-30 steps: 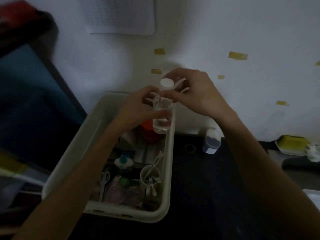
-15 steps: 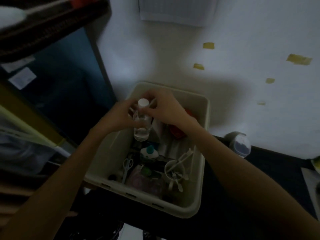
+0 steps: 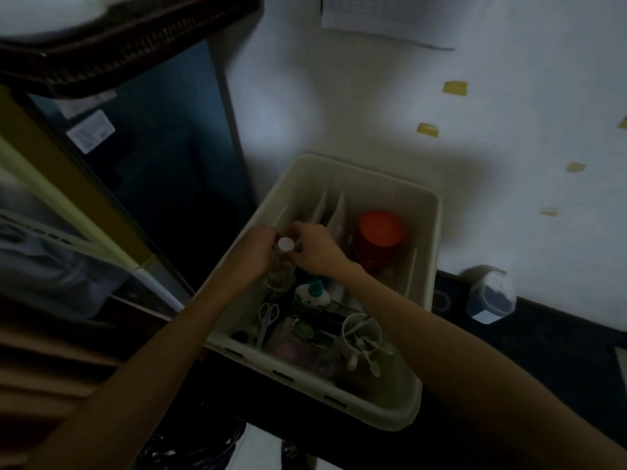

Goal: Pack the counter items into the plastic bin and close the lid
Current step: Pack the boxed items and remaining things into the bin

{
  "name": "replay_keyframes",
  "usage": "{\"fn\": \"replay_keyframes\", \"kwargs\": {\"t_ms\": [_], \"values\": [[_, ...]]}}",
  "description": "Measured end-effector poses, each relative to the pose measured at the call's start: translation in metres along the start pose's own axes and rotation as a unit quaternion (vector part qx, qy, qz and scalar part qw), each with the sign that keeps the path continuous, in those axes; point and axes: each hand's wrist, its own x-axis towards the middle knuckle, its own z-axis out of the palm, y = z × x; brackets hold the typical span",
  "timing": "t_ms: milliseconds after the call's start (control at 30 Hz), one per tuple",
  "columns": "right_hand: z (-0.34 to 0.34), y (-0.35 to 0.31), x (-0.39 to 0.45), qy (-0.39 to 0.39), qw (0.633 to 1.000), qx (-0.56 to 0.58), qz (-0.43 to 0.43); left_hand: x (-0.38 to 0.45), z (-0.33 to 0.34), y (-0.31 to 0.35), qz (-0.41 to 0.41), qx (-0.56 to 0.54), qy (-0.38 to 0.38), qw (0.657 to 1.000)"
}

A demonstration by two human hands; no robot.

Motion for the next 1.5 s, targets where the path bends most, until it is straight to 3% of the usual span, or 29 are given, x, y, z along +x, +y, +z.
{"fn": "replay_keyframes", "kwargs": {"t_ms": [67, 133, 167, 200, 267, 367, 400, 433, 500, 633, 733, 800, 900, 1000, 1100, 1167, 1267, 1400, 1500], "values": [[0.010, 0.004, 0.000, -0.015, 1.000, -0.010, 0.003, 0.005, 0.007, -0.004, -0.008, 0.016, -0.018, 1.000], [0.020, 0.008, 0.000, -0.030, 0.999, -0.011, 0.013, 0.010, 0.019, -0.001, -0.121, 0.046, -0.005, 0.992], [0.024, 0.009, -0.001, -0.036, 0.999, -0.011, 0.017, -0.005, 0.023, -0.013, -0.069, 0.122, -0.075, 0.987], [0.027, 0.010, -0.002, -0.037, 0.999, -0.010, 0.016, -0.003, 0.027, -0.020, -0.082, 0.057, -0.085, 0.991], [0.030, 0.011, -0.002, -0.035, 0.999, 0.001, 0.020, 0.006, 0.035, -0.003, -0.164, 0.004, -0.018, 0.986], [0.032, 0.011, 0.002, -0.035, 0.999, 0.013, 0.036, 0.011, 0.034, -0.013, -0.151, 0.117, -0.051, 0.980], [0.032, 0.011, 0.003, -0.035, 0.999, 0.014, 0.039, 0.011, 0.032, -0.009, -0.170, 0.147, 0.013, 0.974], [0.033, 0.012, 0.004, -0.034, 0.998, 0.013, 0.042, 0.017, 0.025, -0.001, -0.146, 0.091, 0.050, 0.984], [0.035, 0.015, 0.005, -0.037, 0.998, 0.010, 0.051, 0.013, 0.021, -0.014, -0.034, 0.055, 0.025, 0.998], [0.033, 0.016, 0.003, -0.053, 0.997, -0.005, 0.051, 0.003, 0.011, -0.016, -0.026, -0.001, 0.015, 1.000], [0.007, 0.010, -0.011, -0.044, 0.999, -0.007, 0.012, -0.014, -0.011, 0.005, 0.040, 0.046, 0.027, 0.998], [-0.026, 0.010, -0.032, 0.010, 0.999, 0.040, -0.015, -0.023, -0.025, 0.035, 0.091, 0.043, 0.060, 0.993], [-0.089, 0.030, -0.076, 0.137, 0.987, 0.085, -0.017, -0.023, -0.029, 0.089, 0.161, -0.056, 0.107, 0.979], [-0.149, 0.084, -0.133, 0.229, 0.965, 0.113, 0.066, -0.014, -0.005, 0.149, 0.247, -0.110, 0.064, 0.961], [-0.180, 0.158, -0.187, 0.235, 0.950, 0.046, 0.198, -0.004, 0.044, 0.214, 0.288, -0.126, -0.021, 0.949], [-0.183, 0.212, -0.215, 0.193, 0.938, 0.020, 0.287, 0.002, 0.088, 0.255, 0.276, -0.133, -0.091, 0.948], [-0.176, 0.284, -0.237, 0.157, 0.922, 0.012, 0.353, 0.008, 0.160, 0.302, 0.211, -0.095, -0.185, 0.955], [-0.177, 0.344, -0.233, 0.156, 0.907, 0.045, 0.388, 0.022, 0.244, 0.331, 0.124, -0.096, -0.219, 0.963], [-0.186, 0.371, -0.219, 0.136, 0.917, 0.055, 0.370, 0.032, 0.289, 0.342, 0.050, -0.123, -0.206, 0.970]]}}
